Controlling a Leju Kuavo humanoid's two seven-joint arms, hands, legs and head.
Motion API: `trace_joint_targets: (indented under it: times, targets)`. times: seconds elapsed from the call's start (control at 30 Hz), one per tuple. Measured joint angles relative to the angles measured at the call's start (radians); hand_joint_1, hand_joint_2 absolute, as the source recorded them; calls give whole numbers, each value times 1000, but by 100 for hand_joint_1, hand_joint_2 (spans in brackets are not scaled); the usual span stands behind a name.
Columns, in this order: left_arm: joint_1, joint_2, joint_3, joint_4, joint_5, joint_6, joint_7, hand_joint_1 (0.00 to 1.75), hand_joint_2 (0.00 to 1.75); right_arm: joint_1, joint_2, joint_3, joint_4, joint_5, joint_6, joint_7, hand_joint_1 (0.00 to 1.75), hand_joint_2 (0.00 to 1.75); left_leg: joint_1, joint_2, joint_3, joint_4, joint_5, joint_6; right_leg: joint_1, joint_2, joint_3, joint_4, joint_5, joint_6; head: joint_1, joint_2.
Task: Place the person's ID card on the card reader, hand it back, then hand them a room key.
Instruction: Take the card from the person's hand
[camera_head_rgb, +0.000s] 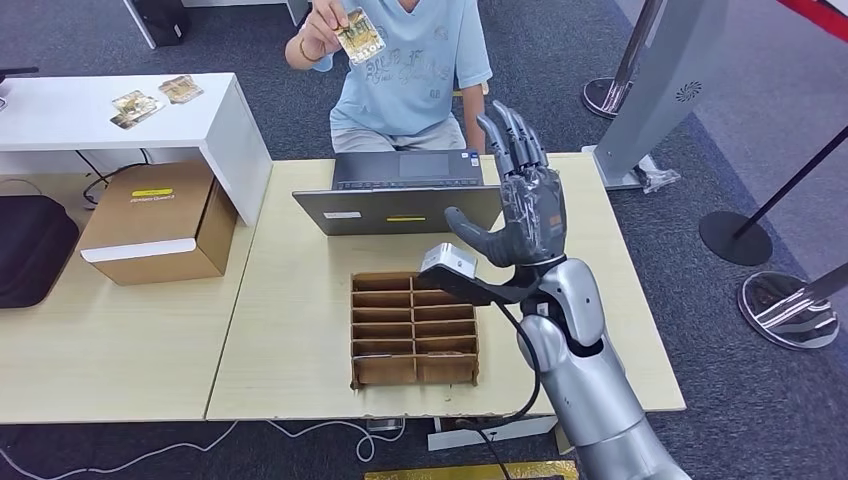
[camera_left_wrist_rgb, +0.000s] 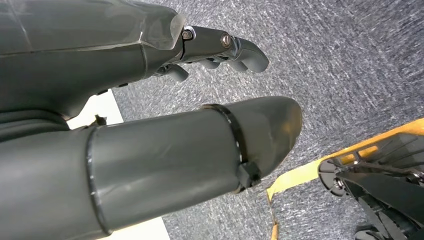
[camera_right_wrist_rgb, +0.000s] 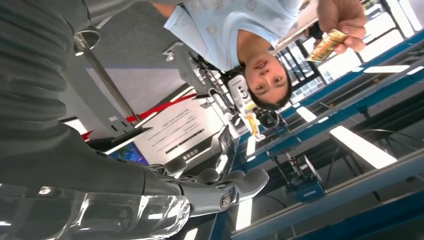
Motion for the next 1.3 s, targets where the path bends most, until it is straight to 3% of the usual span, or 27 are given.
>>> trace_joint_targets:
  times: [0.13, 0.27, 0.33, 0.47, 0.77, 1.3]
  targets:
    - [-3, -28, 2, 0, 15, 53, -6, 0, 0, -90, 2, 0, 138, 3, -9, 17, 0, 175, 0, 0, 0, 0, 1, 0, 0, 0, 0, 0, 1, 0, 0, 0]
    - [-15, -71, 3, 0, 21, 107, -26, 0, 175, -212, 11, 1, 333, 62, -75, 58, 0, 175, -1, -1, 0, 0, 2, 1, -1, -1, 0, 0, 3, 2, 0, 0]
    - [-18, -85, 3, 1, 21, 110, -31, 0, 175, -268, 15, 1, 425, 108, -119, 85, 0, 175, -1, -1, -1, 0, 3, 1, -1, -1, 0, 0, 3, 2, 0, 0]
    - [-23, -94, 3, 1, 14, 95, 4, 0, 0, -364, 29, 6, 580, 208, -167, 149, 0, 175, 0, -1, -1, 1, 3, 1, -1, -1, 0, 0, 3, 2, 0, 0]
    - [-35, -101, 2, 1, 7, 56, 64, 0, 0, -520, 62, 15, 781, 281, -158, 217, 0, 175, 0, -1, -1, 0, 3, 0, 0, 0, -1, 0, 3, 2, 0, 0]
    - [-36, -102, 17, 1, 72, 37, 66, 0, 0, -589, 98, 16, 883, 293, -195, 211, 0, 175, 0, -1, -1, 0, 3, 0, 0, 0, -1, 0, 3, 2, 0, 0]
